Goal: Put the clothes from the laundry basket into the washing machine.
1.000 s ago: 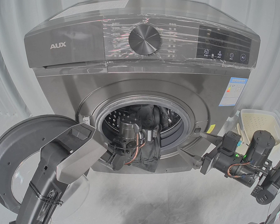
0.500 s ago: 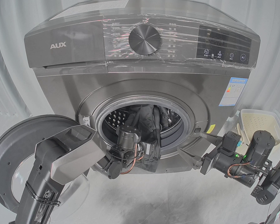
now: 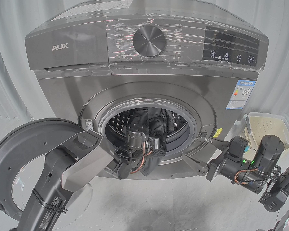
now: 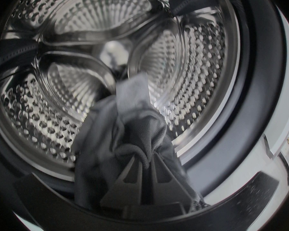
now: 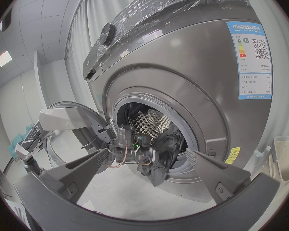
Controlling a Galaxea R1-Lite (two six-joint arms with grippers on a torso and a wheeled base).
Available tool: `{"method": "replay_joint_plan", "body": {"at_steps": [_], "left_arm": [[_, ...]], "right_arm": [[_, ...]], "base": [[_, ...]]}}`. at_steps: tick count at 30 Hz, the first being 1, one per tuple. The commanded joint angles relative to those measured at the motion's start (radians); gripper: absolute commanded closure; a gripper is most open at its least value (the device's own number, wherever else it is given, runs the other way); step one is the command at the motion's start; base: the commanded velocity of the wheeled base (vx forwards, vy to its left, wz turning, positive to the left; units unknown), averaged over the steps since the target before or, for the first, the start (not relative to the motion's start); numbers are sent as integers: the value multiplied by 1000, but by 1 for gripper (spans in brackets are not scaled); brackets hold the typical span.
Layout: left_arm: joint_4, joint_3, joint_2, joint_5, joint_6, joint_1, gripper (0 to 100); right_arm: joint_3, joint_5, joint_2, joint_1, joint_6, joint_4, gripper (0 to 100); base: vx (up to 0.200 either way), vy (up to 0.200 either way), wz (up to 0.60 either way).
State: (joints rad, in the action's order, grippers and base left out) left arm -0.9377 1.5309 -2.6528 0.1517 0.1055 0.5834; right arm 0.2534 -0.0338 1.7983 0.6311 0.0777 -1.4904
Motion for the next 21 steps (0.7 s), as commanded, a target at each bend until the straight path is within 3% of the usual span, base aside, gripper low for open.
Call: {"method": "replay_joint_plan", "body": {"at_steps": [1, 4, 12, 13, 16, 21], "left_arm": [[-4, 249, -72, 78, 3, -28, 100], [0, 342, -101, 85, 3, -40, 100], [-4, 351, -105, 85, 8, -45, 100], [-6, 348, -104, 85, 10, -45, 0], [-7, 333, -93, 85, 19, -36, 0], [8, 134, 16, 80, 16, -10, 0]], "right_arm": [[1, 0, 0, 1, -1, -1, 0], [0, 0, 0, 1, -1, -1, 0], [1, -1, 0, 1, 1, -2, 0], [1, -1, 0, -1, -1, -2, 0], [1, -1, 0, -1, 1, -2, 0], [-2, -1, 0, -1, -1, -2, 0]], "base": [[0, 0, 0], [0, 0, 0], [0, 0, 0], [0, 0, 0], [0, 0, 0], [0, 0, 0]]}}
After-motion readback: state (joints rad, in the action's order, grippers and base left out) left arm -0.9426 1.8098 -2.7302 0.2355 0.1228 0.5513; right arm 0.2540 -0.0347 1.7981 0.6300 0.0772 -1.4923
